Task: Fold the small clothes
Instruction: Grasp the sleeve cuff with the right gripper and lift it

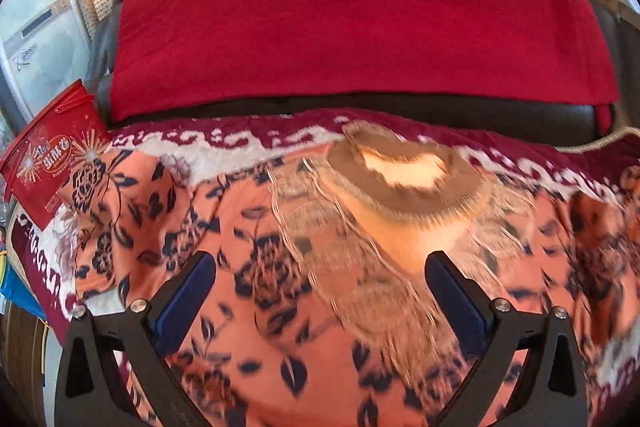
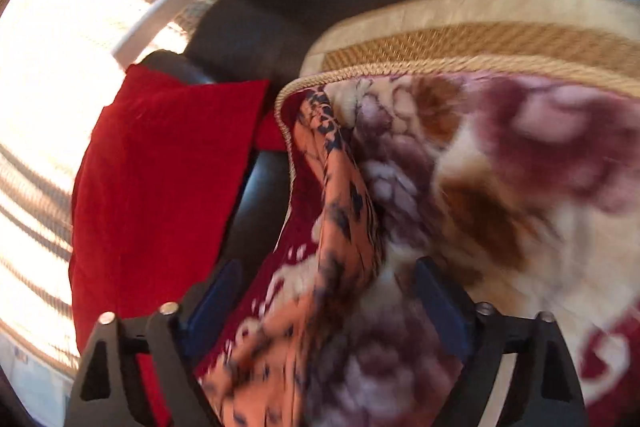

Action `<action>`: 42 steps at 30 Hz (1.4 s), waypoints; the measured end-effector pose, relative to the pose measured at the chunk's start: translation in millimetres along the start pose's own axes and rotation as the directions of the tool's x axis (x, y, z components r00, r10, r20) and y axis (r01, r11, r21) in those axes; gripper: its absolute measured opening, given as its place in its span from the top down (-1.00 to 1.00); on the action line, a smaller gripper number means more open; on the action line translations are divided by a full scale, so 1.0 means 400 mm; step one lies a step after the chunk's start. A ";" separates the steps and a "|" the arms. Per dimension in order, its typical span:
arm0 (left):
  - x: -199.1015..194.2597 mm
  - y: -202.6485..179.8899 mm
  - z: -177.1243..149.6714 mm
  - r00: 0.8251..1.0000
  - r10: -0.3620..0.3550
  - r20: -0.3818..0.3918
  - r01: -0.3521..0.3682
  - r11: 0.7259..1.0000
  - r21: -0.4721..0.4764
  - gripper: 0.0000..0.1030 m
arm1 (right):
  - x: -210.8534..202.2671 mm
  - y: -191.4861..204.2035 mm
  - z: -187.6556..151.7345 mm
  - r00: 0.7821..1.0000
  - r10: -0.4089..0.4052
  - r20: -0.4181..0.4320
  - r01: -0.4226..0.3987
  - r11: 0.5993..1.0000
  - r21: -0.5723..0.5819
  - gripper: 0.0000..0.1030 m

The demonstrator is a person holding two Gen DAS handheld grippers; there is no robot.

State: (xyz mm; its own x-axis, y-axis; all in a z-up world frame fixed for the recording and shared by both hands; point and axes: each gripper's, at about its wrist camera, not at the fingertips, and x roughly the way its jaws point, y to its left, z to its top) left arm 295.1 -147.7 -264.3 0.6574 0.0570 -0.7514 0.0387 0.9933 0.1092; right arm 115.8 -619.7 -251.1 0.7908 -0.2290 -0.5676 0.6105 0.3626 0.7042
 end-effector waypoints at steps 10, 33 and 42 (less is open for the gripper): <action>0.084 0.176 0.051 0.987 0.163 0.005 -0.162 0.981 -0.105 -1.00 | 0.121 0.119 0.017 0.999 -0.028 0.033 0.033 0.987 -0.160 0.77; 0.043 0.473 0.047 0.981 0.196 -0.011 -0.189 0.927 -0.323 -1.00 | 0.126 0.574 -0.628 0.823 0.215 -0.526 -0.439 0.829 -0.347 0.73; 0.058 0.334 0.042 0.985 0.171 0.025 -0.166 0.977 -0.135 -1.00 | 0.072 0.406 -0.187 0.996 -0.040 -0.078 0.009 0.932 -0.361 -0.94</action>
State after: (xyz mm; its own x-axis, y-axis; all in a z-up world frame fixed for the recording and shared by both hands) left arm 328.1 -15.3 -256.1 0.6725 0.2237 -0.7054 -0.1732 0.9743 0.1438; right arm 234.6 -500.0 -185.0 0.7602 -0.1722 -0.6265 0.5600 0.6626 0.4974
